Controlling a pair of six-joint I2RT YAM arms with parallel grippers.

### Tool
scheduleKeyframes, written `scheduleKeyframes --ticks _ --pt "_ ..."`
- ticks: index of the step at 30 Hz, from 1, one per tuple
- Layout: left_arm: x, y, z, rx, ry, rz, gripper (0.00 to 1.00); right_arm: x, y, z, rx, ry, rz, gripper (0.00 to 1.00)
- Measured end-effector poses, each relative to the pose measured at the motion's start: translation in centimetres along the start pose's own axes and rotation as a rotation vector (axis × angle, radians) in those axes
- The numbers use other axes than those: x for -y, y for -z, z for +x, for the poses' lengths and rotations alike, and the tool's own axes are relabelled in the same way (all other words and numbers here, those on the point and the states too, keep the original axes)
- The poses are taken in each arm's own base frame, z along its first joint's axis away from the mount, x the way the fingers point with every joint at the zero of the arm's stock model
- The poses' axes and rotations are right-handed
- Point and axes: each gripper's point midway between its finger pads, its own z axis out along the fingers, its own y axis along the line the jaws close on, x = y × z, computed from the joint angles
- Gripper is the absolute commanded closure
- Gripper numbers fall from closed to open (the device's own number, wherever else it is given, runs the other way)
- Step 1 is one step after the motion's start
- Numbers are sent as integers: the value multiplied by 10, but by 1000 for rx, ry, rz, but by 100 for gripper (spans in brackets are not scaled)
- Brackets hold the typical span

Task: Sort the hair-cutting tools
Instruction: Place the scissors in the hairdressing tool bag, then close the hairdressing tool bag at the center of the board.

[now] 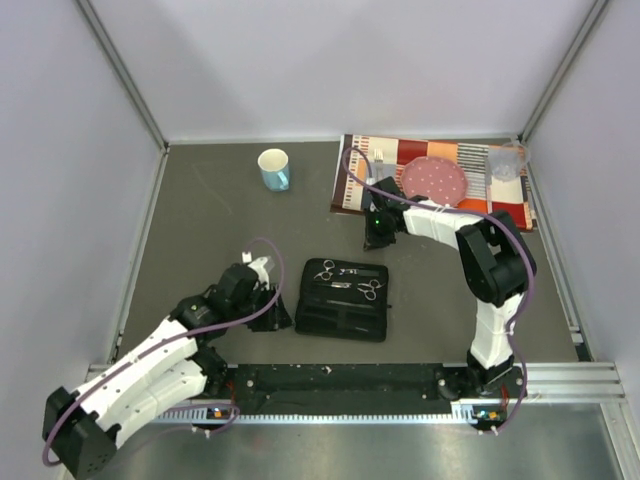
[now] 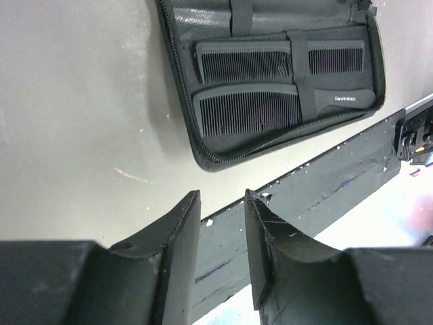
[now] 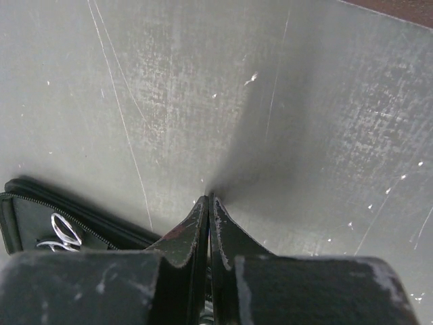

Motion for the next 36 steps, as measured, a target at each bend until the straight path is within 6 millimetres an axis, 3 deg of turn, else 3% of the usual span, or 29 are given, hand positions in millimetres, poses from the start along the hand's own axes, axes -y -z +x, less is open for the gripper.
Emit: scheduleKeyframes --ticks 3,7,15,22,26,30,36 --pt "-2 9 6 -2 17 -4 86 1 0 -1 3 -7 8 99" --pt "-5 10 16 -45 46 -18 95 2 -1 -4 15 -17 22 99" --pt "-32 -15 44 -230 99 -181 99 1 -6 -16 36 -27 34 100" --pt "-30 -41 51 -268 85 -137 97 -1 -8 -17 37 -33 22 100" --pt "-23 -49 39 -219 40 -89 95 -3 -9 -16 37 -33 8 100" --pt "-17 -56 13 -81 -16 -55 92 -5 -9 -12 46 -39 -22 100" --pt "5 -57 -32 118 -57 18 82 -7 1 20 -3 -62 -86 100"
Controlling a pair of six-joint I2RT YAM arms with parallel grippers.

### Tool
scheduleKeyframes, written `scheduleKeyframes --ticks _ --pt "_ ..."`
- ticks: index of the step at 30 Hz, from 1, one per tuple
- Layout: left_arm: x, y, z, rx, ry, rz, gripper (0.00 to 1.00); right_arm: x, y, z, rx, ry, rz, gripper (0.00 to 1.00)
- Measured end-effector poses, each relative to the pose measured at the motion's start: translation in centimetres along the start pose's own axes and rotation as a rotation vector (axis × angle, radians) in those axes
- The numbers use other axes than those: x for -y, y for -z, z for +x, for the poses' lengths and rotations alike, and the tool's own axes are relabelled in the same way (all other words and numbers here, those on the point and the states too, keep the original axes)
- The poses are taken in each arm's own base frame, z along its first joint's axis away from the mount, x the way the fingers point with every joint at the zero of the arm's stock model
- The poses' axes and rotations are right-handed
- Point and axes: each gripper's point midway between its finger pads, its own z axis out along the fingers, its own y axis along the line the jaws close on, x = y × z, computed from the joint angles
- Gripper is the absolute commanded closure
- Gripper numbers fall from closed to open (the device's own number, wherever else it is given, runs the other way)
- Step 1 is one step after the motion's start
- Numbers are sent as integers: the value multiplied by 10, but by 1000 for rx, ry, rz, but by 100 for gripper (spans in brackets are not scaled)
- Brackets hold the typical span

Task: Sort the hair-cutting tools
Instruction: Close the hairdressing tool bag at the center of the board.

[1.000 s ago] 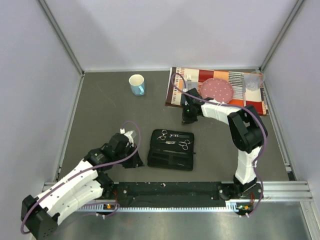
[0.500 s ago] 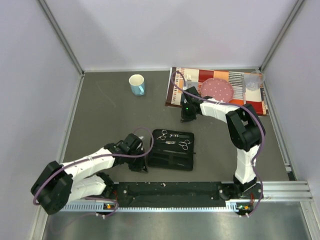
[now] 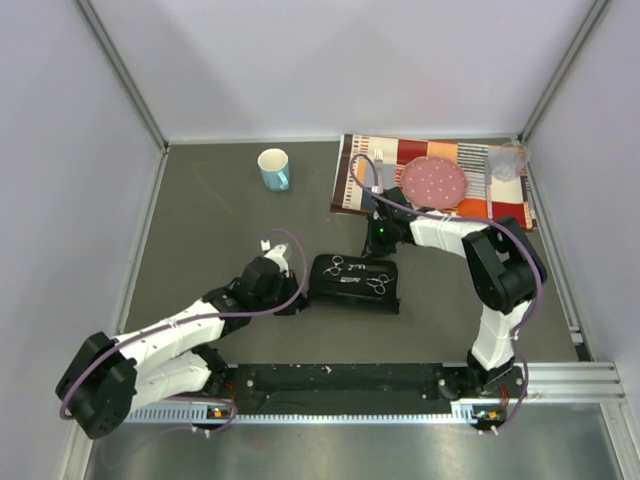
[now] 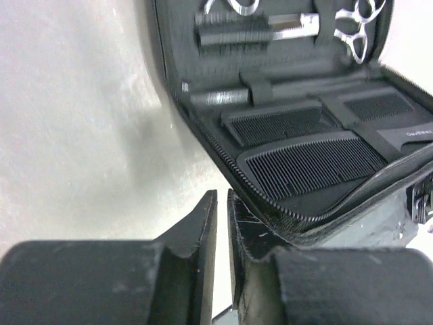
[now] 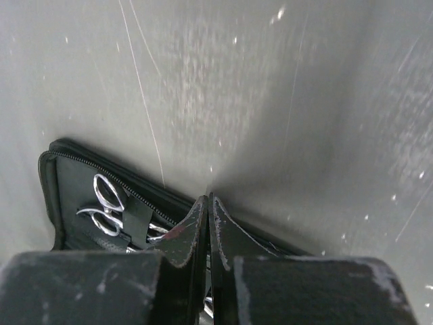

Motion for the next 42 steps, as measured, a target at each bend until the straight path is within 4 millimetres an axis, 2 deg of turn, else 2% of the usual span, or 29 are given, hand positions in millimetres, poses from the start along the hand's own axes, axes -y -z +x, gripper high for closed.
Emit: scheduleKeyframes --ticks 4,9,14,15,19,22,24,26,29,32,36,37,40,42 --pt "9 -6 -24 61 -23 -4 73 0 8 19 -34 -11 -29 100" --pt "28 -25 -59 96 -57 -10 54 -7 17 49 -124 -17 -75 100" --pt "36 -49 -76 90 -76 -20 49 -13 21 66 -188 -21 -67 100" --pt "36 -55 -78 84 -78 -23 48 -10 22 65 -190 -30 -47 96" --pt "38 -65 -82 76 -78 -28 47 13 30 51 -167 -71 60 60" --pt "38 -69 -83 71 -81 -32 47 40 44 25 -83 -81 153 48" --pt "37 -71 -83 67 -81 -36 47 53 57 10 -30 -70 193 45" --pt "35 -71 -82 64 -80 -47 46 54 69 2 5 -40 201 43" --pt "33 -72 -84 61 -78 -68 45 50 87 3 39 -2 192 52" --pt "30 -74 -85 49 -75 -95 45 65 105 20 45 -14 258 59" --pt "26 -78 -85 33 -73 -128 45 101 127 64 -1 -60 414 73" --pt "26 -79 -85 30 -73 -133 45 108 130 77 -21 -69 437 73" --pt "24 -79 -83 19 -70 -141 44 114 136 111 -81 -68 455 73" --pt "24 -78 -82 13 -70 -141 44 102 136 127 -121 -30 423 75"
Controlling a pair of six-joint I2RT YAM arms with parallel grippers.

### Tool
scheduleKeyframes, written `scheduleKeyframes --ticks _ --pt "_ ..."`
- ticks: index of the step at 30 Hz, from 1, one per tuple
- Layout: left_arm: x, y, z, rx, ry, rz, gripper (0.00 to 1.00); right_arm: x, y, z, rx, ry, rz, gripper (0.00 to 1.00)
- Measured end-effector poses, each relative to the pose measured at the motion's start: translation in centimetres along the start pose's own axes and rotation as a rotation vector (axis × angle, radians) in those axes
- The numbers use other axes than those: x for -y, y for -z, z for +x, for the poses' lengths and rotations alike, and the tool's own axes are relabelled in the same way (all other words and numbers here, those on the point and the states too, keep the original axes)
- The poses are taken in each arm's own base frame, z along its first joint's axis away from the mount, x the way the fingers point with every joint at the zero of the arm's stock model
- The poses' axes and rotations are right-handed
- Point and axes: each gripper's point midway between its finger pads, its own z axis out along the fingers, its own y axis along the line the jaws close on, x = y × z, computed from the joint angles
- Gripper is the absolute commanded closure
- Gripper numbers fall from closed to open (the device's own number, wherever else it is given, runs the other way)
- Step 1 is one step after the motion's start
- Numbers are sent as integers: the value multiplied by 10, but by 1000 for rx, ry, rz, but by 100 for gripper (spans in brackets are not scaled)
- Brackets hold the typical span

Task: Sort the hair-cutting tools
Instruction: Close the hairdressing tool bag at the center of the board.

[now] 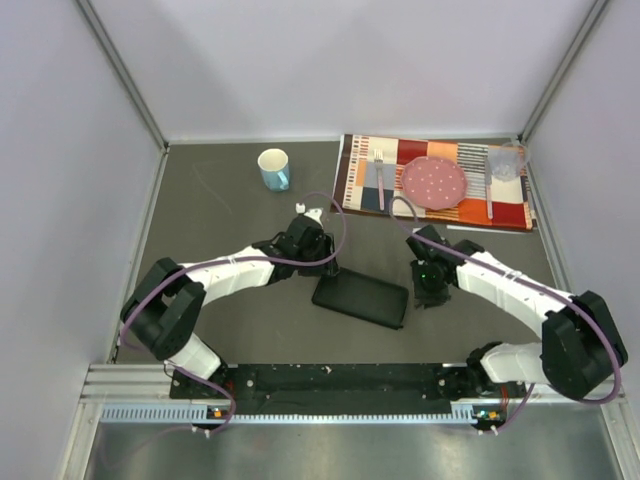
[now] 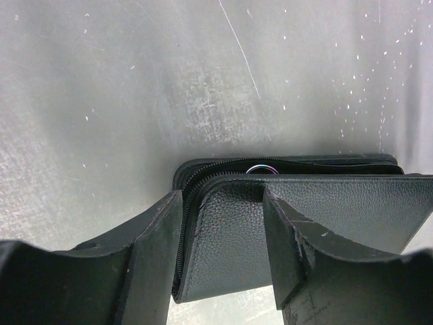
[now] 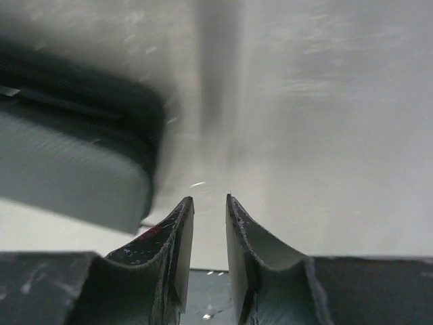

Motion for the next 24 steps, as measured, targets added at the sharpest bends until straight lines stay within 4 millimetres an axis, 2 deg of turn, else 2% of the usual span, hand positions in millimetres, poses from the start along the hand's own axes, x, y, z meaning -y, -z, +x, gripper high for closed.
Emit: scheduleKeyframes --ticks 4,8,11,15,20,24 --pt "1 2 -1 -12 -2 -3 44 -38 4 15 -27 49 -114 75" --pt "-1 4 -6 -6 -9 -24 43 -65 1 31 -41 92 -172 76" --pt "-7 1 -9 5 -10 -57 42 -81 -8 43 -55 119 -189 76" --pt "-23 -5 -11 22 -14 -127 39 -105 -19 57 -60 177 -208 69" --pt "-44 -5 -26 99 -10 -226 38 -137 -20 51 0 192 -257 67" --pt "-62 -4 -28 148 10 -282 37 -155 -19 47 104 197 -345 59"
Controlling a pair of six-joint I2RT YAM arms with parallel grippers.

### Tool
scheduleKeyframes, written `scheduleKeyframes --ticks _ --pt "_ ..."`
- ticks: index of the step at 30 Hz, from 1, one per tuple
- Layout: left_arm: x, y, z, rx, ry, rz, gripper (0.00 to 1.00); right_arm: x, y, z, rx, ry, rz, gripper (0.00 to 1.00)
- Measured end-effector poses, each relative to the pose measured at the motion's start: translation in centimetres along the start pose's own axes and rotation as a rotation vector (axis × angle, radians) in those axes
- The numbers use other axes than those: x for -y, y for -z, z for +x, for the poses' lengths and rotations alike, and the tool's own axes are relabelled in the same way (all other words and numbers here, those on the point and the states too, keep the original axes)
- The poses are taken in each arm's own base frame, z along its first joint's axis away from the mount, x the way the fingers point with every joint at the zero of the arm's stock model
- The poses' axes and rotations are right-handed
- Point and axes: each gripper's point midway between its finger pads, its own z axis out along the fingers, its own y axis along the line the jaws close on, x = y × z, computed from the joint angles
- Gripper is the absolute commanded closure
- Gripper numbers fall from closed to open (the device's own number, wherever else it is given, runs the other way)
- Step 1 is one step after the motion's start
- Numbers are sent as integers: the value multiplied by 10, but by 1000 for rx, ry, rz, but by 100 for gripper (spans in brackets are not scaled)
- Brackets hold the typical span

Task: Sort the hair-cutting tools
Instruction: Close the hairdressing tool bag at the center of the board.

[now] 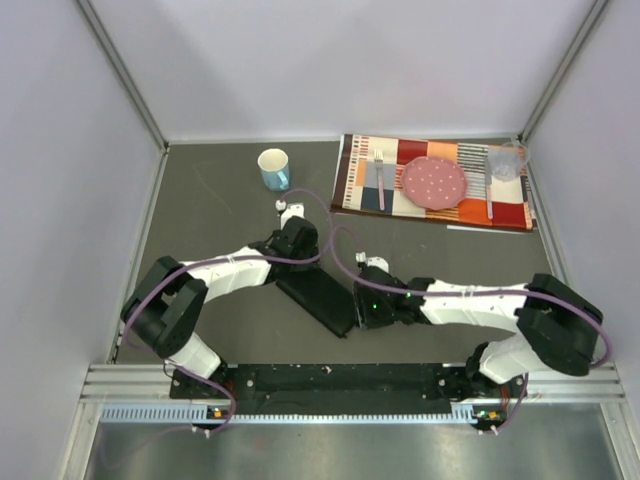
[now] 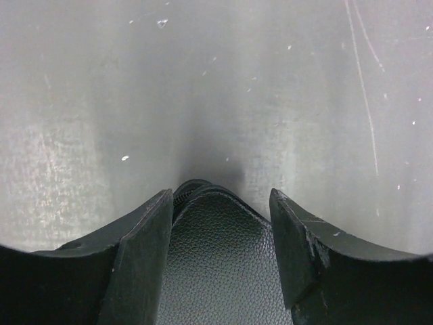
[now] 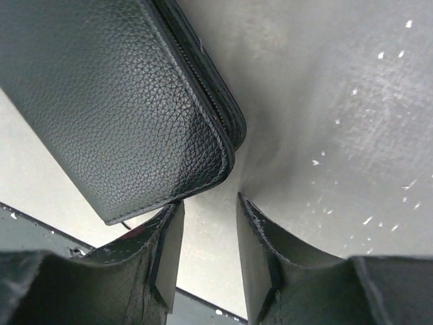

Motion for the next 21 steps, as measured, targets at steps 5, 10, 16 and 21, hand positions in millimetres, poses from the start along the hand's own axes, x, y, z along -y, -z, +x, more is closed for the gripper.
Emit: scheduleKeyframes --ticks 5,10,16,21 --pt "-7 9 15 9 52 34 37 -10 7 16 125 97 -64 56" --pt "3 15 23 -11 84 93 37 -26 11 36 163 213 -116 60" --pt "9 16 25 -20 102 117 37 -45 8 49 155 318 -125 67" --pt "11 14 28 -30 120 114 37 -50 13 60 152 330 -18 48"
